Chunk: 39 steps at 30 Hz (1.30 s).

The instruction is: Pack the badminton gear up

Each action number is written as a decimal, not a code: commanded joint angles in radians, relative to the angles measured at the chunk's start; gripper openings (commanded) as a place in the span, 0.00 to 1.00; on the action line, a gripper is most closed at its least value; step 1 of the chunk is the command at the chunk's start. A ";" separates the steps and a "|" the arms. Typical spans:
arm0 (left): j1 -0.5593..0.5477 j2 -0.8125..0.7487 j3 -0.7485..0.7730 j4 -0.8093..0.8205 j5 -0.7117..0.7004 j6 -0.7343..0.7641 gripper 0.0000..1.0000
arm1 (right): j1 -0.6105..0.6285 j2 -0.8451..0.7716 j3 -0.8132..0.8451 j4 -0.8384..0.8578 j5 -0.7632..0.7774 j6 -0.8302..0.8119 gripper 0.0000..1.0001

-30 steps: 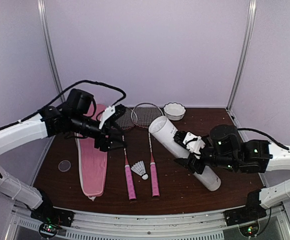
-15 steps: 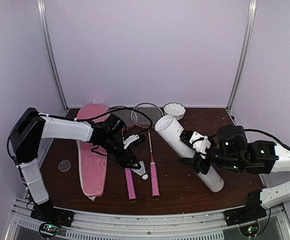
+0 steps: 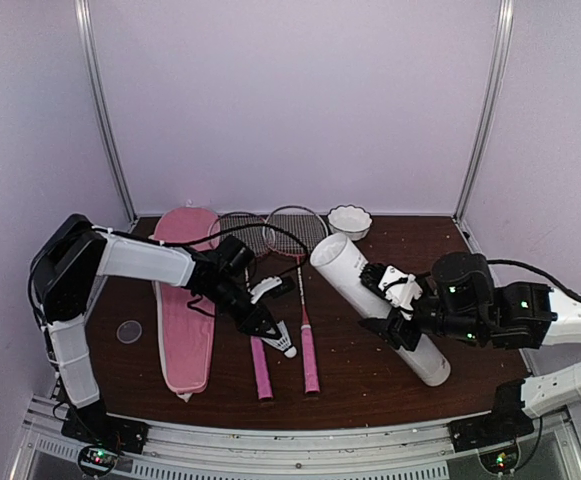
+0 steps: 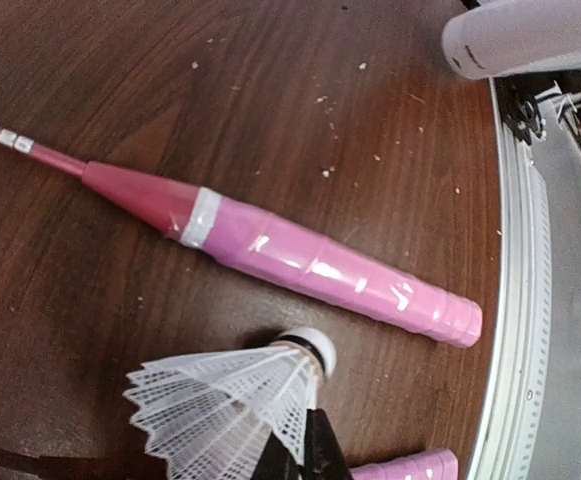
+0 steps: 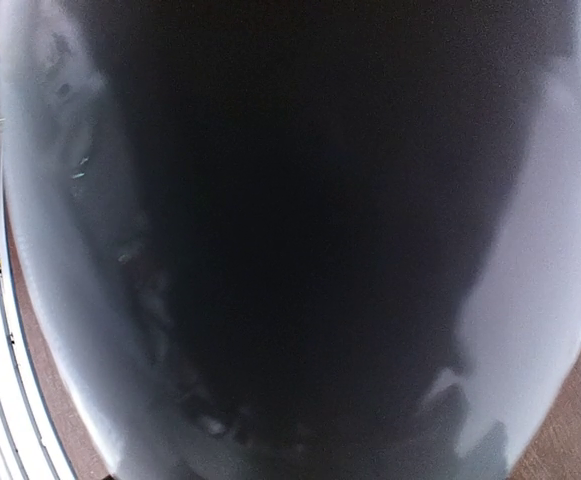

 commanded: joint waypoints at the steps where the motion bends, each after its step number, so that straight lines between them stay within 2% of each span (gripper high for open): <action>1: 0.006 -0.153 -0.033 0.020 0.019 -0.023 0.00 | -0.003 0.015 -0.008 0.027 0.017 -0.001 0.30; 6: 0.006 -0.335 0.022 -0.097 -0.099 -0.019 0.00 | -0.003 0.018 -0.004 0.044 0.010 -0.010 0.31; 12: -0.032 -0.592 0.142 -0.177 -0.338 0.046 0.00 | -0.003 0.041 0.003 0.054 0.001 -0.030 0.31; 17: -0.117 -0.711 0.215 -0.170 -0.382 0.104 0.00 | -0.002 0.066 0.018 0.054 -0.010 -0.035 0.30; 21: -0.223 -0.691 0.298 -0.234 -0.448 0.163 0.00 | 0.000 0.080 0.035 0.050 -0.019 -0.035 0.30; 25: -0.288 -0.625 0.367 -0.270 -0.456 0.190 0.00 | 0.002 0.092 0.054 0.049 -0.036 -0.034 0.29; 36: -0.324 -0.525 0.409 -0.317 -0.431 0.229 0.00 | 0.015 0.097 0.067 0.055 -0.030 -0.034 0.28; 39: -0.326 -0.509 0.428 -0.348 -0.401 0.233 0.10 | 0.015 0.103 0.070 0.055 -0.030 -0.039 0.28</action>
